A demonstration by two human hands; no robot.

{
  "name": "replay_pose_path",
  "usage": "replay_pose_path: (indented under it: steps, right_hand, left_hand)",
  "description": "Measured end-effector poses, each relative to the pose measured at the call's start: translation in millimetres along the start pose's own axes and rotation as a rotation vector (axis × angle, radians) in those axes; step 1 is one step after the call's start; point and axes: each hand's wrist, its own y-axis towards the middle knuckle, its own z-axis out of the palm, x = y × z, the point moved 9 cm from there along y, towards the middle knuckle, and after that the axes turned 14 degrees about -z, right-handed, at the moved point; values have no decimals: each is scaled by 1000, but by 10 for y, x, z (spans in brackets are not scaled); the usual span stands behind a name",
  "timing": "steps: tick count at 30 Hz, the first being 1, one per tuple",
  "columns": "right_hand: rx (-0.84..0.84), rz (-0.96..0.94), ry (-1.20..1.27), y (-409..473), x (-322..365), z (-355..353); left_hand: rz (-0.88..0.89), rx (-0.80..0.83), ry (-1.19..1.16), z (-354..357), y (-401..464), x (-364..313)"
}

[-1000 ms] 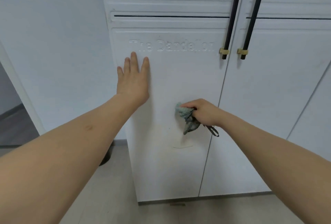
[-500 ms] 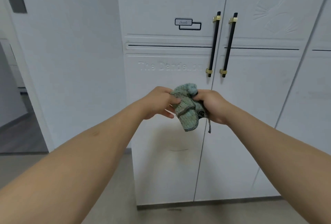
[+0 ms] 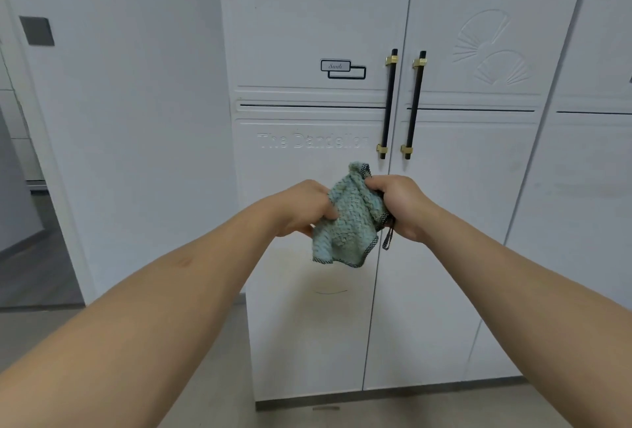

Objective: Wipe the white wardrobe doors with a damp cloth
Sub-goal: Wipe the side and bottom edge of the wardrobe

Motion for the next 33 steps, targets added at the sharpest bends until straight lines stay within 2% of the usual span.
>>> replay_pose_path:
  steps: [2,6,9,11,13,14,17,19,22,26,29,31,33]
  right_hand:
    - [-25,21,-90,12,-17,-95]
    - [-19,12,-384,24,-65,-230]
    - [-72,-76,-198,-70,-14,-164]
    - [70,-145,-59,-168,-10,67]
    - [251,-123,74,-288,-161,325]
    - [256,-103,103,-297,-239,352]
    - [30,-78,132,-171,-354,117]
    - [-5,-37,207,-68,-366,18]
    - [9,41,276,62,-396,-62]
    - [-233,177,345,228,-703,-255]
    - [-360,149,360,320,-878,-303]
    - [-259,25,323,339,-862,-192]
    - [-71,-108,189,291,-827,-21]
  left_hand:
    - [0,-39,-47,-58,1,-4]
    - [-17,21,-292,-71,-46,-37]
    - [4,2,-334,-78,-67,-98]
    - [30,17,-326,-42,-84,-150]
    - [72,20,-352,-25,-87,-194]
    - [94,7,-368,-36,-88,-226]
    - [139,-142,-331,-178,-13,-226]
    - [133,-240,-287,-293,26,-175]
    - [145,-151,-350,-246,133,-131]
    - [125,-249,-436,-218,299,4]
    - [40,-258,-428,-89,488,174]
    - [7,-256,-441,-23,603,251]
    - [8,-238,-456,45,676,239]
